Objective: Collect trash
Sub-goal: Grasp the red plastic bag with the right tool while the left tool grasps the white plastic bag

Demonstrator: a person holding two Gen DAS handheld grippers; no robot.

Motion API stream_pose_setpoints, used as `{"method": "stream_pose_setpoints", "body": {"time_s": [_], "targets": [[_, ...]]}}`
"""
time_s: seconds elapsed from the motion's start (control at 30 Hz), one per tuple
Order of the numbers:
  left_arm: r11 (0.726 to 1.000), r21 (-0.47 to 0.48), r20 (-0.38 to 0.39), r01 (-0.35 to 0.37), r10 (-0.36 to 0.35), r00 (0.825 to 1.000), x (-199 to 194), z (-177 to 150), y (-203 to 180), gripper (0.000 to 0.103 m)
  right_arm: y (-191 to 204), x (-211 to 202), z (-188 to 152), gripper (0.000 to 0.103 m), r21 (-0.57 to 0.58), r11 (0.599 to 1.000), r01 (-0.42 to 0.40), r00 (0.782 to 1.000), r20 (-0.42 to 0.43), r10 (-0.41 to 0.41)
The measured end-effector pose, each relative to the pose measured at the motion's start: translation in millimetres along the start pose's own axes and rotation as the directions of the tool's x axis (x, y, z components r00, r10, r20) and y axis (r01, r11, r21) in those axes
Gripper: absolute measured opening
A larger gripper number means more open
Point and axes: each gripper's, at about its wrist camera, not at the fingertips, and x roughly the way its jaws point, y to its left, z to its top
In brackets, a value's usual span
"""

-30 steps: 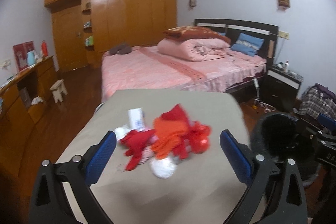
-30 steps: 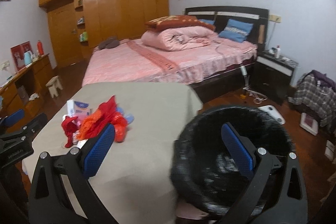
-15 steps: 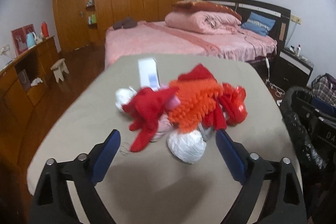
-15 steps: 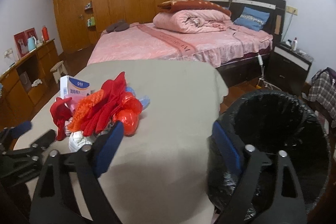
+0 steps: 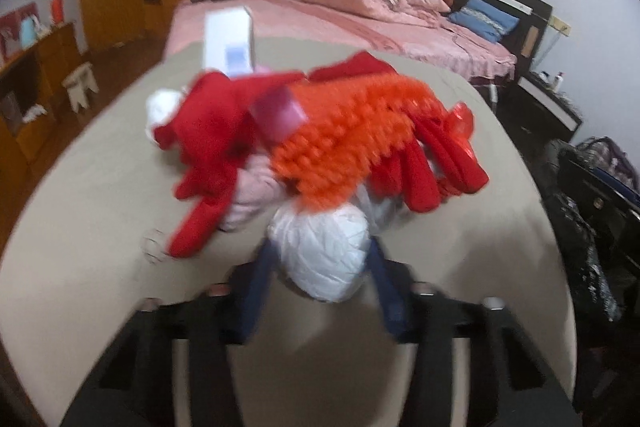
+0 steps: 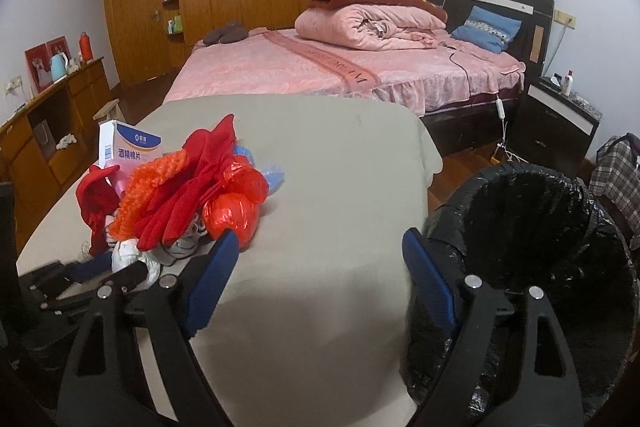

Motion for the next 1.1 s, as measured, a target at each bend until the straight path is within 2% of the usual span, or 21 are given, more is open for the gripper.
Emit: {"method": "stream_pose_setpoints", "body": {"time_s": [0.1, 0.17, 0.43, 0.67, 0.73, 0.83, 0.87, 0.9, 1.1], "targets": [[1.0, -0.009, 0.019, 0.008, -0.008, 1.0, -5, -2, 3, 0.032, 3, 5, 2, 0.082, -0.001, 1.0, -0.004, 1.0, -0.007, 0.004], [1.0, -0.013, 0.038, 0.004, -0.003, 0.999, -12, -2, 4, 0.032, 5, 9, 3, 0.081, -0.003, 1.0, -0.009, 1.0, -0.013, 0.009], [0.999, -0.003, 0.138, -0.054, 0.054, 0.989, -50, 3, 16, 0.031, 25, 33, 7, 0.081, -0.021, 0.999, -0.037, 0.998, -0.046, 0.036], [0.997, -0.01, 0.159, -0.077, 0.077, 0.984, -53, 16, 25, 0.031, 45, 58, 10, 0.076, -0.056, 0.997, -0.058, 0.996, -0.078, 0.053], [0.997, -0.01, 0.161, -0.079, 0.08, 0.984, -54, 17, 25, 0.031, 48, 68, 10, 0.073, -0.058, 0.996, -0.069, 0.993, -0.102, 0.063], [0.996, -0.007, 0.168, -0.084, 0.084, 0.982, -57, 19, 24, 0.031, 53, 82, 8, 0.051, -0.052, 0.988, -0.146, 0.977, -0.163, 0.136], [0.996, -0.005, 0.169, -0.086, 0.086, 0.982, -57, 19, 23, 0.031, 54, 85, 7, 0.038, -0.044, 0.982, -0.183, 0.968, -0.183, 0.172], [0.996, -0.005, 0.17, -0.089, 0.088, 0.981, -58, 20, 22, 0.031, 54, 85, 7, 0.033, -0.038, 0.978, -0.205, 0.962, -0.19, 0.194], [0.996, -0.011, 0.187, -0.091, 0.091, 0.978, -69, 19, 21, 0.031, 45, 61, 14, 0.031, -0.035, 0.972, -0.232, 0.963, -0.147, 0.225]]}}
